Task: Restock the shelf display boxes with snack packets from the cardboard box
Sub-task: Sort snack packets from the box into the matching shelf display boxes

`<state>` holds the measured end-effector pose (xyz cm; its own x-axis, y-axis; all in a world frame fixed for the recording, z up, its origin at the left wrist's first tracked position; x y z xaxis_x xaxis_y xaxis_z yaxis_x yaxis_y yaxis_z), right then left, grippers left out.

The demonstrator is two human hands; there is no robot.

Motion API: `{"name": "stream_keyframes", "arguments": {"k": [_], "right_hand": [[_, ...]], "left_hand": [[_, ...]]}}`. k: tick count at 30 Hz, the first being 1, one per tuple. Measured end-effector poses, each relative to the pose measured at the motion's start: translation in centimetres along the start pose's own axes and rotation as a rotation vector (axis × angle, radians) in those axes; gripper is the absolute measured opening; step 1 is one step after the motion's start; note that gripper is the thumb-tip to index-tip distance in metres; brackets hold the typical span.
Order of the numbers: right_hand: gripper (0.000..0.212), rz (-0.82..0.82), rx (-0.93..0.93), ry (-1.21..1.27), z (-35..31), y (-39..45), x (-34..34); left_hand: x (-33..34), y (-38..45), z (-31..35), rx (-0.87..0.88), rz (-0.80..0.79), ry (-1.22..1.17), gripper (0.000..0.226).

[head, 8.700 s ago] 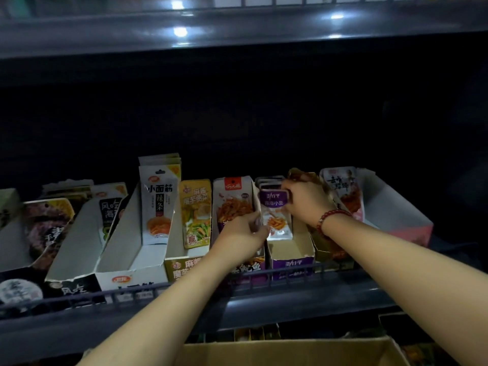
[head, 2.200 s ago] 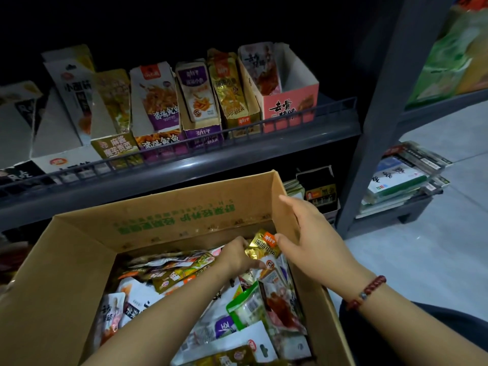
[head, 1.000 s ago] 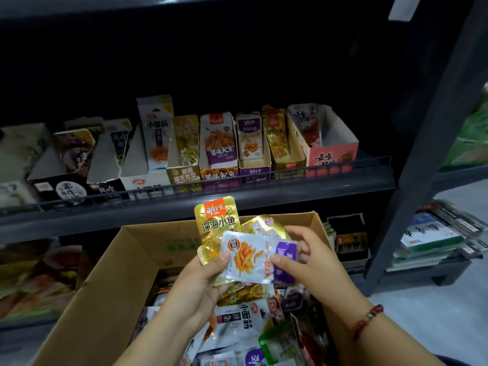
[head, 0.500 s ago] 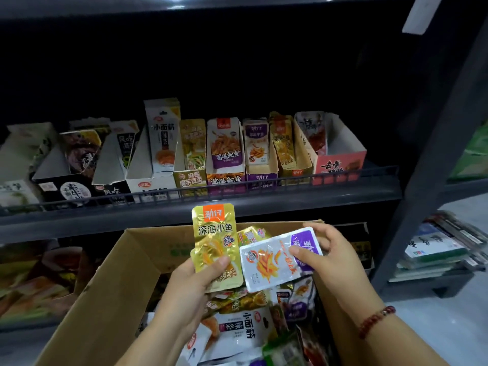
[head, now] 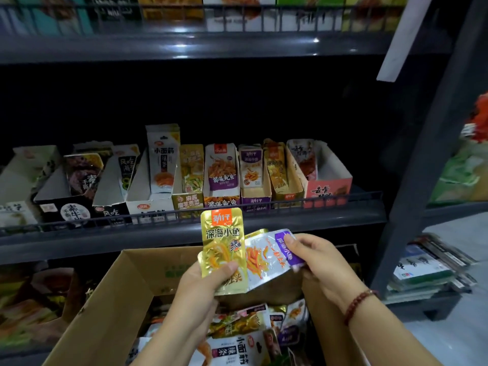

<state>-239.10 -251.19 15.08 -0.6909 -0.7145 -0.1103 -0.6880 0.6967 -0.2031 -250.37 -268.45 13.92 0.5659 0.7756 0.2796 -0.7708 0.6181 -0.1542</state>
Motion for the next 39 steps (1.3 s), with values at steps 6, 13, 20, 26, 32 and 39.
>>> {"name": "stream_keyframes", "arguments": {"k": [6, 13, 20, 26, 32, 39], "right_hand": [[0.015, 0.042, -0.046, 0.044, -2.5, 2.8, -0.5], [0.014, 0.040, -0.174, 0.010, -6.2, 8.1, -0.1], [0.018, 0.354, -0.531, -0.311, -13.8, 15.2, -0.5], [0.030, 0.506, -0.606, -0.523, -18.4, 19.8, 0.3], [0.028, 0.364, -0.489, -0.792, -17.8, 23.2, 2.9], [0.028, 0.322, -0.456, -1.045, -15.5, 25.1, 4.2]], "left_hand": [[0.4, 2.9, 0.3, -0.026, 0.034, -0.084, 0.024], [-0.1, 7.0, 3.3, 0.149, 0.147, 0.018, 0.015], [-1.3, 11.5, 5.0, 0.271, 0.274, 0.128, 0.008], [-1.2, 14.1, 5.4, 0.285, 0.235, 0.098, 0.012], [-1.4, 15.0, 5.2, 0.303, 0.238, 0.070, 0.011], [-1.3, 15.6, 4.6, 0.248, 0.216, 0.022, 0.024]]}}
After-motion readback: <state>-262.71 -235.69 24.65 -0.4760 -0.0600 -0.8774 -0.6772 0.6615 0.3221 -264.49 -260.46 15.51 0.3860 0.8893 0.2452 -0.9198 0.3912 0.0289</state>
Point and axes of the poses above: each hand's wrist, its own y-axis towards the middle knuckle, its own x-axis out of the palm, z = x × y, the point moved 6 cm from there along y, towards the middle knuckle, and after that the axes turned 4 degrees about x, right-handed, at the moved point
